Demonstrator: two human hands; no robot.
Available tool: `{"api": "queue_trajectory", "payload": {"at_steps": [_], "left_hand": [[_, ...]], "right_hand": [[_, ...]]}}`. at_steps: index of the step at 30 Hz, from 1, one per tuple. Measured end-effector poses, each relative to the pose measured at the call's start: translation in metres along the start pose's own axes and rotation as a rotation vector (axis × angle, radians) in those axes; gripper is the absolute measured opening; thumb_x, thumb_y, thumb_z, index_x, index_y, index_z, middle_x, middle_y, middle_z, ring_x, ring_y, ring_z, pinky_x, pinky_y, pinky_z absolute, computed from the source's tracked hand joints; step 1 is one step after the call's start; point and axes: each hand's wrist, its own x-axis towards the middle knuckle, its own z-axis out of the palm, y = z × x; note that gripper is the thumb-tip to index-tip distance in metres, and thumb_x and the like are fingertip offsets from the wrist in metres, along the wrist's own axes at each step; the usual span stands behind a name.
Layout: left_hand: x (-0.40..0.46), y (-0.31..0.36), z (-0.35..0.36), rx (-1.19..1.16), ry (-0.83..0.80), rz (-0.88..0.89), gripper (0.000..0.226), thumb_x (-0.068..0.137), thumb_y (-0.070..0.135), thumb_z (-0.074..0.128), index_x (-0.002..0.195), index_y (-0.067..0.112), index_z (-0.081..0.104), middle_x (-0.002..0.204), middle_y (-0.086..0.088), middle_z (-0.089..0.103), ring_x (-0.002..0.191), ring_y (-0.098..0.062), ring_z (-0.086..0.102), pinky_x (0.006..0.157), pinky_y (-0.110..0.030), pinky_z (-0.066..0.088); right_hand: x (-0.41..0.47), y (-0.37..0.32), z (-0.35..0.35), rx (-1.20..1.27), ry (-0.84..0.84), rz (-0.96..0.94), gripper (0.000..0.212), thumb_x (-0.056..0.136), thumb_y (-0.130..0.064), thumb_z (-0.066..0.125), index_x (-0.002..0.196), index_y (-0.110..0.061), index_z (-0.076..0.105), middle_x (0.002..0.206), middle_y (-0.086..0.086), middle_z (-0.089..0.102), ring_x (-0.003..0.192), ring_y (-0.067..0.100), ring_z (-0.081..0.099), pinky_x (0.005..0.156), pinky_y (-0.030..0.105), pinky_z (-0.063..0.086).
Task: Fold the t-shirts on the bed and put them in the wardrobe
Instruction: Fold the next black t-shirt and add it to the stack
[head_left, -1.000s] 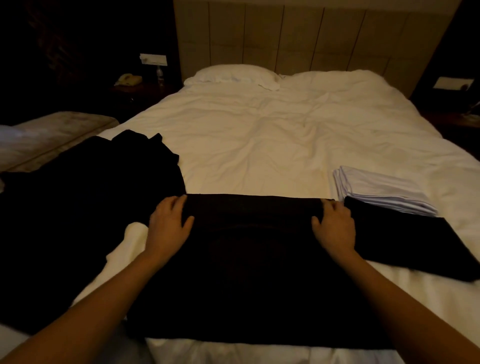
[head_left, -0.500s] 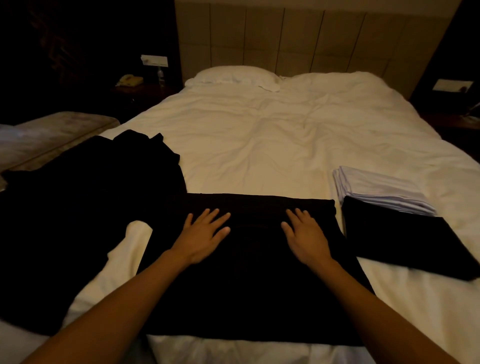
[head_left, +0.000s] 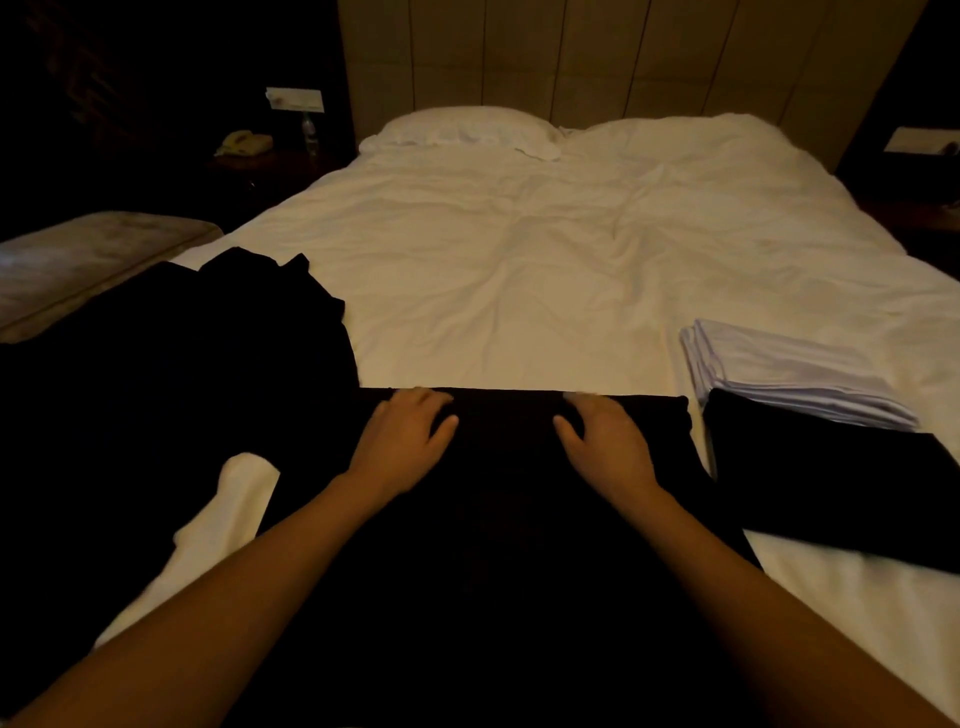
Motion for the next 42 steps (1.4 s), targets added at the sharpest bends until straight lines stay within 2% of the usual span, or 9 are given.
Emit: {"api": "queue_trajectory", "payload": {"at_steps": [2, 4, 7, 12, 17, 23, 29, 36, 42], "left_hand": [[0.021, -0.014, 0.003, 0.024, -0.037, -0.065, 0.049, 0.102, 0.045, 0.040, 0.138, 0.014, 0.052, 0.137, -0.009, 0.053, 0.126, -0.026, 0.048, 0.104, -0.037, 0.038], [0.037, -0.029, 0.006, 0.029, -0.080, -0.130, 0.047, 0.102, 0.047, 0.039, 0.130, 0.013, 0.055, 0.130, -0.011, 0.055, 0.118, -0.028, 0.052, 0.098, -0.038, 0.042], [0.048, -0.051, 0.010, 0.087, -0.116, -0.147, 0.048, 0.101, 0.053, 0.032, 0.098, 0.014, 0.060, 0.099, -0.008, 0.060, 0.095, -0.027, 0.057, 0.081, -0.039, 0.045], [0.053, -0.066, 0.018, 0.065, -0.127, -0.105, 0.055, 0.098, 0.061, 0.028, 0.073, 0.018, 0.052, 0.075, -0.001, 0.059, 0.072, -0.021, 0.057, 0.068, -0.035, 0.045], [0.061, -0.064, 0.003, 0.154, 0.024, -0.037, 0.055, 0.095, 0.064, 0.034, 0.074, 0.017, 0.052, 0.074, -0.001, 0.056, 0.072, -0.023, 0.054, 0.072, -0.037, 0.039], [0.048, -0.046, -0.040, 0.184, 0.268, 0.090, 0.054, 0.095, 0.062, 0.032, 0.075, 0.017, 0.051, 0.071, 0.001, 0.053, 0.068, -0.021, 0.049, 0.071, -0.037, 0.035], [0.000, -0.030, -0.064, 0.181, 0.393, 0.147, 0.053, 0.096, 0.059, 0.028, 0.081, 0.016, 0.054, 0.076, 0.000, 0.054, 0.072, -0.022, 0.047, 0.068, -0.033, 0.023], [-0.081, -0.012, -0.065, 0.123, 0.508, 0.145, 0.057, 0.100, 0.058, 0.026, 0.086, 0.013, 0.059, 0.078, -0.001, 0.059, 0.075, -0.023, 0.051, 0.072, -0.034, 0.027], [-0.142, -0.007, -0.040, 0.081, 0.518, 0.180, 0.056, 0.102, 0.057, 0.027, 0.087, 0.014, 0.059, 0.078, -0.001, 0.060, 0.079, -0.017, 0.045, 0.071, -0.034, 0.028]], "right_hand": [[0.025, 0.013, 0.005, -0.024, -0.096, 0.015, 0.058, 0.101, -0.047, 0.044, 0.148, -0.014, 0.040, 0.150, 0.007, 0.044, 0.142, 0.025, 0.034, 0.114, 0.039, 0.031], [0.043, 0.031, 0.010, -0.092, -0.142, 0.036, 0.060, 0.100, -0.052, 0.040, 0.145, -0.013, 0.045, 0.145, 0.011, 0.049, 0.137, 0.028, 0.040, 0.111, 0.040, 0.034], [0.059, 0.054, 0.011, -0.175, -0.096, 0.001, 0.051, 0.099, -0.054, 0.039, 0.119, -0.012, 0.062, 0.113, 0.012, 0.061, 0.107, 0.030, 0.056, 0.088, 0.038, 0.044], [0.066, 0.065, 0.006, -0.397, -0.115, -0.081, 0.051, 0.095, -0.065, 0.032, 0.086, -0.018, 0.050, 0.077, 0.003, 0.055, 0.070, 0.023, 0.049, 0.068, 0.035, 0.035], [0.066, 0.062, -0.004, -0.453, 0.091, -0.161, 0.071, 0.080, -0.078, 0.029, 0.074, -0.012, 0.056, 0.070, 0.006, 0.052, 0.070, 0.028, 0.051, 0.062, 0.034, 0.029], [0.044, 0.046, -0.042, -0.355, 0.305, -0.177, 0.058, 0.079, -0.070, 0.052, 0.083, -0.013, 0.063, 0.078, 0.004, 0.054, 0.075, 0.024, 0.050, 0.068, 0.034, 0.031], [-0.004, 0.030, -0.071, -0.286, 0.365, -0.180, 0.040, 0.082, -0.055, 0.068, 0.096, -0.018, 0.070, 0.086, 0.002, 0.061, 0.083, 0.028, 0.055, 0.074, 0.036, 0.033], [-0.081, 0.024, -0.077, -0.235, 0.421, -0.219, 0.048, 0.083, -0.060, 0.043, 0.093, -0.023, 0.071, 0.079, -0.001, 0.061, 0.076, 0.027, 0.055, 0.069, 0.031, 0.027], [-0.143, 0.037, -0.055, -0.213, 0.350, -0.227, 0.044, 0.083, -0.058, 0.043, 0.090, -0.026, 0.073, 0.077, -0.005, 0.062, 0.072, 0.022, 0.054, 0.067, 0.030, 0.026]]}}
